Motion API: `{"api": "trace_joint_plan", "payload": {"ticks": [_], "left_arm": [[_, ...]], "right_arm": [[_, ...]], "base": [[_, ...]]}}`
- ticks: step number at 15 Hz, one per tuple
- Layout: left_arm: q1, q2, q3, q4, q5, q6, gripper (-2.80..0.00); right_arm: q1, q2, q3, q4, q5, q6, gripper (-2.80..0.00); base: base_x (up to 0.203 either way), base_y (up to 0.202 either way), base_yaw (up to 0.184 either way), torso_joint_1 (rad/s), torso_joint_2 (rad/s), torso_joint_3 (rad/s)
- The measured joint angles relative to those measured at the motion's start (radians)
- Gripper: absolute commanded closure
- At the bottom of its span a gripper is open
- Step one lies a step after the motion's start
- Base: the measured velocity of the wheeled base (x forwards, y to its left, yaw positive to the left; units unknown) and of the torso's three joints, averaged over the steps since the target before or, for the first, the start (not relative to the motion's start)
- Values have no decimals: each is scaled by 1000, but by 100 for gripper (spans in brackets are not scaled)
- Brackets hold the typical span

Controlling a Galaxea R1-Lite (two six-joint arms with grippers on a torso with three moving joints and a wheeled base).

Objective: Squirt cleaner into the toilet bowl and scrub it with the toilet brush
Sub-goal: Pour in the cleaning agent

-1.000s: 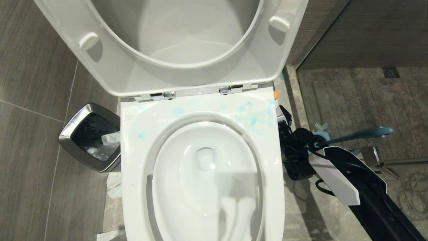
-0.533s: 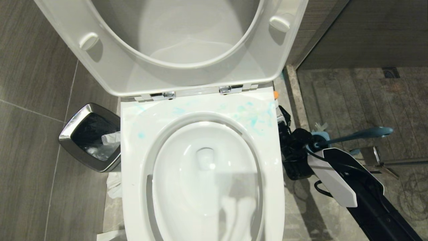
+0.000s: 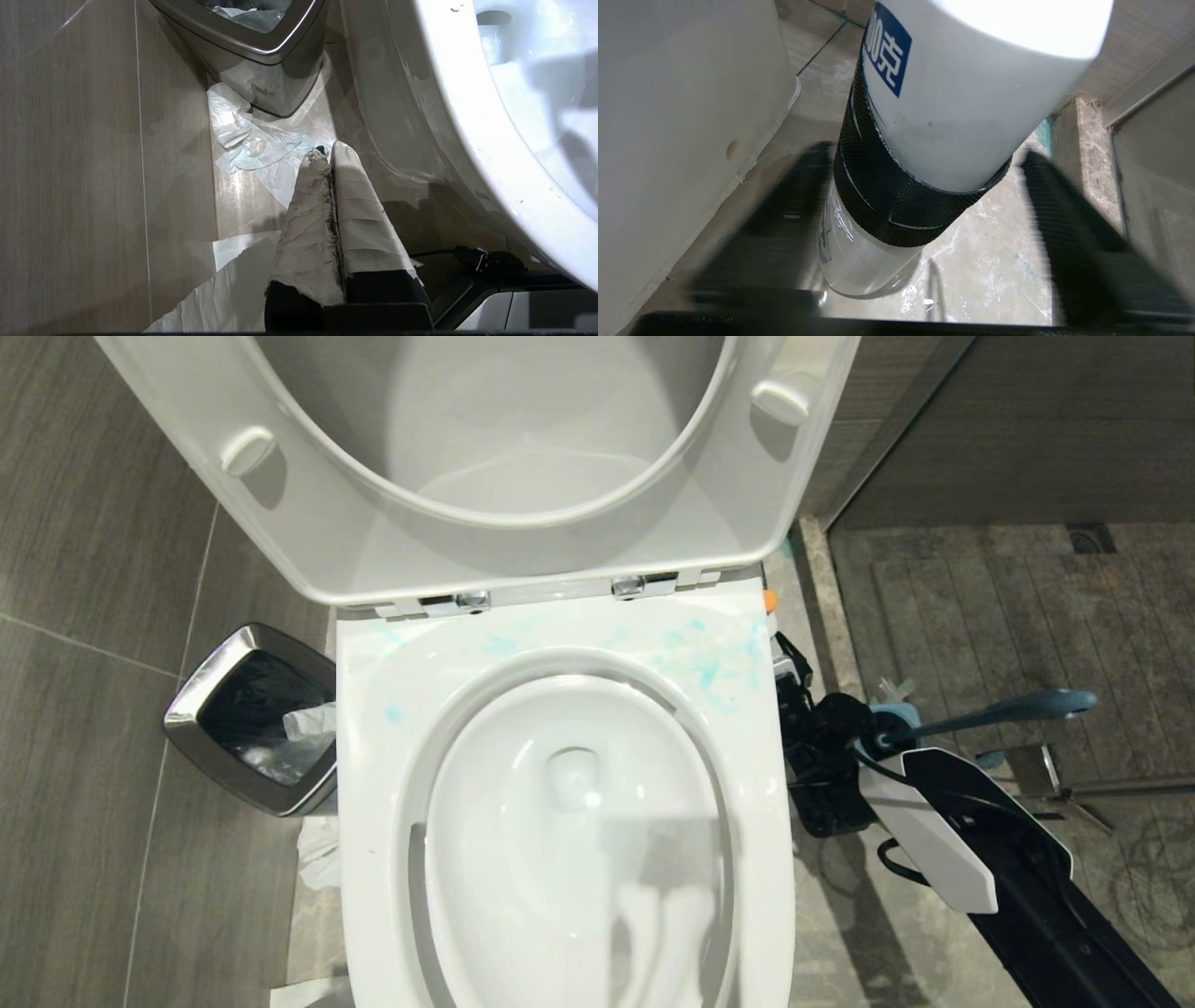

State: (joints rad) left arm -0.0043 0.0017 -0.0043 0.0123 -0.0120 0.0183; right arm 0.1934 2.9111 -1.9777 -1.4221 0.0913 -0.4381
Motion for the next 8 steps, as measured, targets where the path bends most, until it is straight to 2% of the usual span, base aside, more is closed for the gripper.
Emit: {"api": "trace_joint_plan", "payload": {"ticks": [8], "left_arm": [[1,0,0,0,0,0,0]], "right_arm": [[1,-13,15,22,6,3,0]], "base": [[0,0,0,0,0,0]]}}
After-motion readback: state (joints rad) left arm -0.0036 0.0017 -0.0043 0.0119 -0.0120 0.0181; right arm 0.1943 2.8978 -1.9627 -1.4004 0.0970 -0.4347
